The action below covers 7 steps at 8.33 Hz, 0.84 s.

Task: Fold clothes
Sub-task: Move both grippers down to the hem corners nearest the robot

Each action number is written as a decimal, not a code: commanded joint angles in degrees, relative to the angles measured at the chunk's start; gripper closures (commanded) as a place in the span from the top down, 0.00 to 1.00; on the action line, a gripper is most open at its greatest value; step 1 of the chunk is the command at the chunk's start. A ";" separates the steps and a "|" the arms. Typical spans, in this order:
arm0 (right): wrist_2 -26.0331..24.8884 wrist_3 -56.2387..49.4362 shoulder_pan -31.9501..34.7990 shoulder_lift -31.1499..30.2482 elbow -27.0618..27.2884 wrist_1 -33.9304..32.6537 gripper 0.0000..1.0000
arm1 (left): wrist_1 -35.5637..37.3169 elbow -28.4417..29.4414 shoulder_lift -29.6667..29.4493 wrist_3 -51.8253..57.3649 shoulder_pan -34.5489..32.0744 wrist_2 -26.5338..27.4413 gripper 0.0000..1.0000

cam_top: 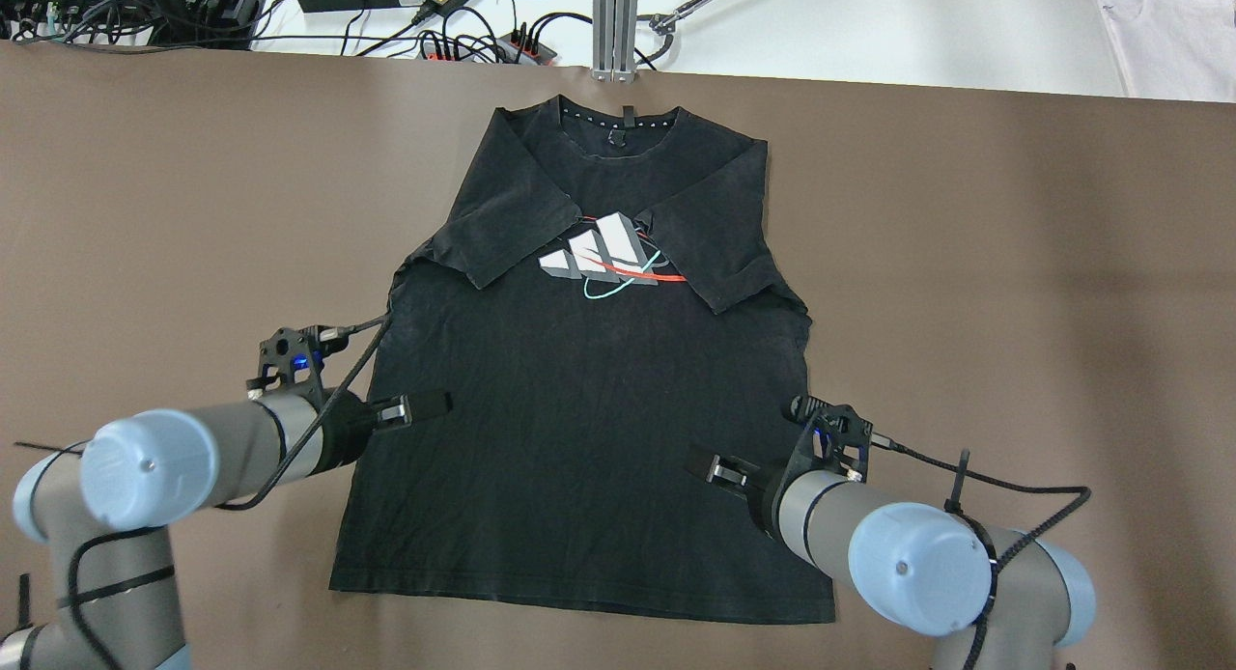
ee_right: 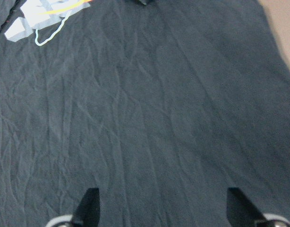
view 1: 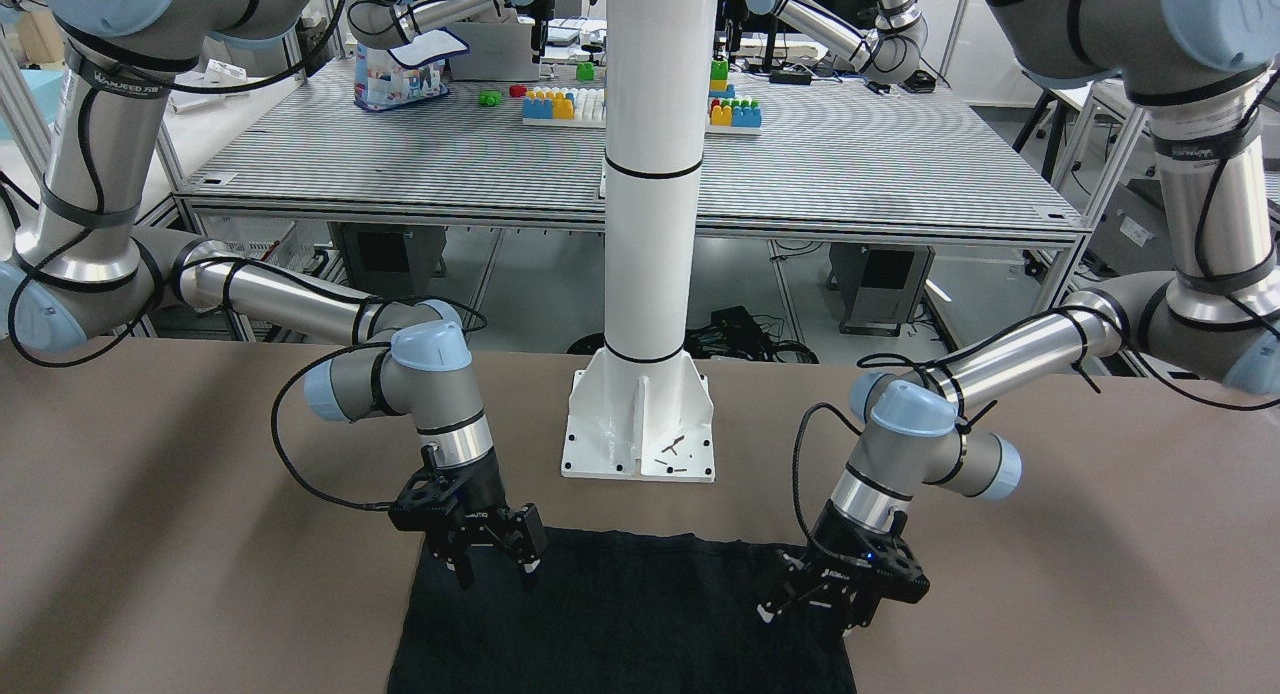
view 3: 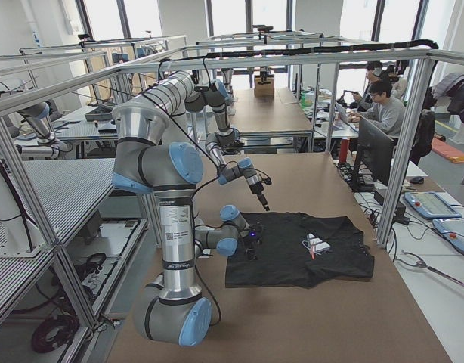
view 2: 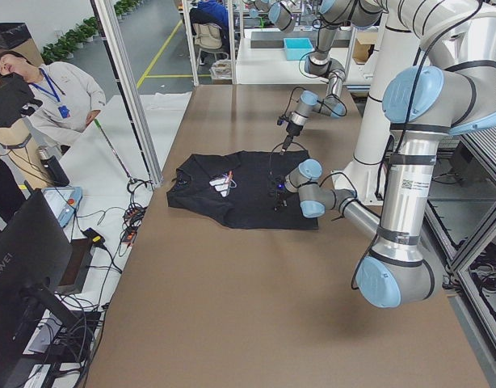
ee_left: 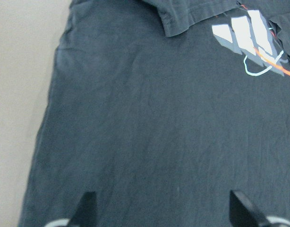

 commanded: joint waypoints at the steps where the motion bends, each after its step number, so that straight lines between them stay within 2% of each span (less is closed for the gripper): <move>1: -3.92 7.32 -5.69 -7.34 3.43 0.61 0.95 | -0.18 -10.62 11.58 -7.20 8.54 4.30 1.00; 2: -6.39 8.46 -8.67 -10.84 5.96 2.00 0.94 | -0.26 -10.56 12.65 -9.14 12.49 8.84 1.00; 3: -8.76 10.99 -11.75 -14.27 8.33 2.54 0.94 | -0.35 -9.95 12.84 -10.47 14.62 10.28 1.00; 4: -11.22 12.15 -13.95 -15.53 8.62 2.46 0.94 | -0.44 -10.03 14.93 -11.09 16.47 10.29 1.00; 7: -11.86 11.90 -14.41 -16.94 8.53 2.46 0.94 | -0.53 -9.77 19.42 -10.22 18.24 10.29 0.99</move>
